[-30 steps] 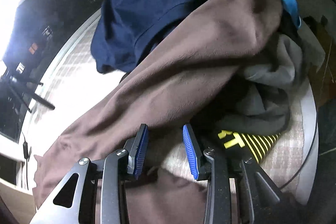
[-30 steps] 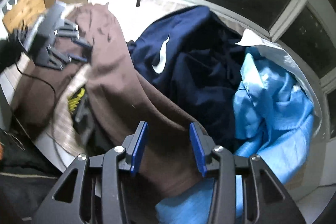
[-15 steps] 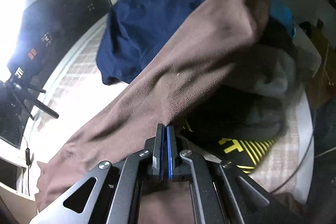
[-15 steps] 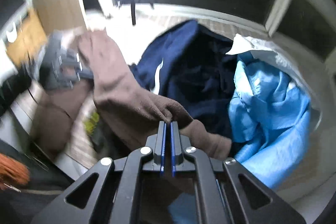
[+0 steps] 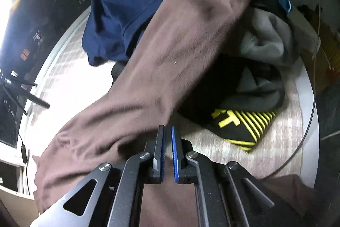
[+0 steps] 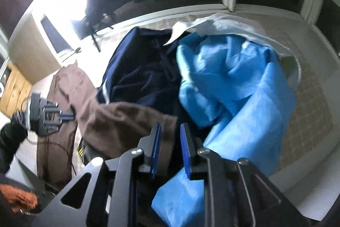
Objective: Fold clothes
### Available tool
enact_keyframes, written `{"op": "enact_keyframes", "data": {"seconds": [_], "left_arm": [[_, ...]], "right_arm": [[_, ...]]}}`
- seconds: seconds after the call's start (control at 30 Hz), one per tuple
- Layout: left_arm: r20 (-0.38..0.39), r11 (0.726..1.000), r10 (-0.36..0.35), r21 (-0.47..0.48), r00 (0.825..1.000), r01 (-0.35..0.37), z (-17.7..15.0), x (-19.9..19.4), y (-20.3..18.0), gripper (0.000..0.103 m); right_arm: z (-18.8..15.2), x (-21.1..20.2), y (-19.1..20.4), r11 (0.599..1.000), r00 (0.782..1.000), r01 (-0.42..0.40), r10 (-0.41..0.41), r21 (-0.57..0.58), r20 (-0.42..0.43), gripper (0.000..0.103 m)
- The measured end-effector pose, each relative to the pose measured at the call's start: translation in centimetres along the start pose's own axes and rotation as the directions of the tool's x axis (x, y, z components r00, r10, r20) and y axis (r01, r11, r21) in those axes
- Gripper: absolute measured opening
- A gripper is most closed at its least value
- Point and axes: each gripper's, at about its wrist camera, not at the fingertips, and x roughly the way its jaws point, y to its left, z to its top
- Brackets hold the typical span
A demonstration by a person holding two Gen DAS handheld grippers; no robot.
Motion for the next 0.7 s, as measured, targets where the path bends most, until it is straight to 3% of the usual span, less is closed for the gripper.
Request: {"op": "enact_keyframes", "data": {"seconds": [0.1,0.17,0.23,0.3,0.43,0.5,0.6,0.7], "left_arm": [[0.002,1.0,0.006,-0.016,1.0,-0.006,0.3,-0.8,0.7,0.01],[0.014,0.999,0.03,-0.025,0.999,-0.03,0.5,-1.4,1.6,0.022],[0.025,0.998,0.055,-0.035,0.998,-0.054,0.7,-2.0,2.6,0.026],[0.017,0.993,0.089,-0.082,0.996,-0.087,0.4,-1.9,5.3,0.026],[-0.01,0.97,0.159,-0.186,0.987,-0.158,-0.4,-1.4,11.2,0.038],[-0.04,0.952,0.164,-0.254,0.986,-0.169,-0.8,-0.3,14.0,0.038],[-0.095,0.947,0.162,-0.266,0.982,-0.182,-1.2,1.7,15.9,0.038],[-0.125,0.966,0.143,-0.2,0.982,-0.166,-0.5,3.9,15.7,0.039]], "right_arm": [[-0.7,1.6,1.1,0.999,0.999,-0.021,0.019,-0.048,-0.041,0.019],[-0.8,2.7,1.2,0.998,0.998,-0.031,0.027,-0.063,-0.061,0.021],[-0.8,3.7,0.6,0.998,0.998,-0.004,0.0,-0.057,-0.065,0.033],[-0.7,4.4,-0.2,0.999,0.998,0.008,-0.01,-0.031,-0.065,0.042],[-0.7,4.9,-2.2,0.994,0.995,-0.075,0.08,0.082,-0.058,0.042],[-0.8,5.2,-2.1,0.99,0.992,-0.11,0.115,0.086,-0.051,0.042],[-1.1,5.6,-1.7,0.986,0.987,-0.146,0.151,0.083,-0.058,0.03],[-1.3,4.8,-1.3,0.989,0.99,-0.132,0.135,0.072,-0.038,0.013]]}}
